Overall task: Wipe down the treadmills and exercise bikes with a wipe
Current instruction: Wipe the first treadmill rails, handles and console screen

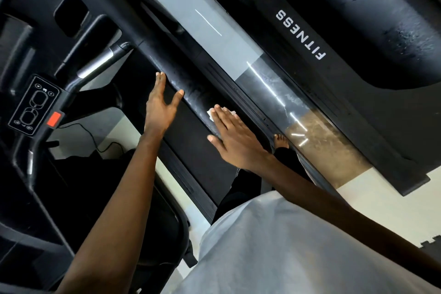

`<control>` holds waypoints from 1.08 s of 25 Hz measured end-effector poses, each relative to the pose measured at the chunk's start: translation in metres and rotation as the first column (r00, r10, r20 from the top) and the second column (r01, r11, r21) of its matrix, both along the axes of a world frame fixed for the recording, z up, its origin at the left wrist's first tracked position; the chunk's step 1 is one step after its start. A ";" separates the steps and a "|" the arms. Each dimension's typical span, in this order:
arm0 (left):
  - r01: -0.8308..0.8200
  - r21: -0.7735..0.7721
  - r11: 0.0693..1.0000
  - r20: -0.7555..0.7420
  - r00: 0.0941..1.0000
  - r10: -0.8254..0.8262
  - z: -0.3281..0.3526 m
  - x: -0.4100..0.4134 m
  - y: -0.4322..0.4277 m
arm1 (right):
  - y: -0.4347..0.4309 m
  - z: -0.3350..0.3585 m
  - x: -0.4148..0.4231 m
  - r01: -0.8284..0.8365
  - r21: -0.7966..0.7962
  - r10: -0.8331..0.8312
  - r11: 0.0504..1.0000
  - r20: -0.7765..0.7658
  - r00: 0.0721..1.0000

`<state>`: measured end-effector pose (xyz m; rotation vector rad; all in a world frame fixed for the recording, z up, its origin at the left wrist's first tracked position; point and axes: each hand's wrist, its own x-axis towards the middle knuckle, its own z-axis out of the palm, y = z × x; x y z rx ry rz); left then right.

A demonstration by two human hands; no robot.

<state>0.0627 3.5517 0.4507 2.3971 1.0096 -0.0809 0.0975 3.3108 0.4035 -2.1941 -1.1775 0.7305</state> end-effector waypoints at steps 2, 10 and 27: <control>0.010 0.028 1.000 -0.008 1.000 -0.010 0.004 0.002 0.006 | 0.031 0.002 0.008 -0.020 -0.008 0.020 1.000 0.008 1.000; 0.165 0.134 0.977 -0.125 0.981 -0.148 0.005 0.004 0.030 | -0.001 0.000 -0.004 -0.086 0.020 0.082 0.996 0.136 0.987; 0.242 0.219 0.945 -0.076 0.970 -0.230 -0.015 0.018 0.099 | 0.104 0.018 0.004 0.064 -0.097 -0.053 0.993 0.116 0.992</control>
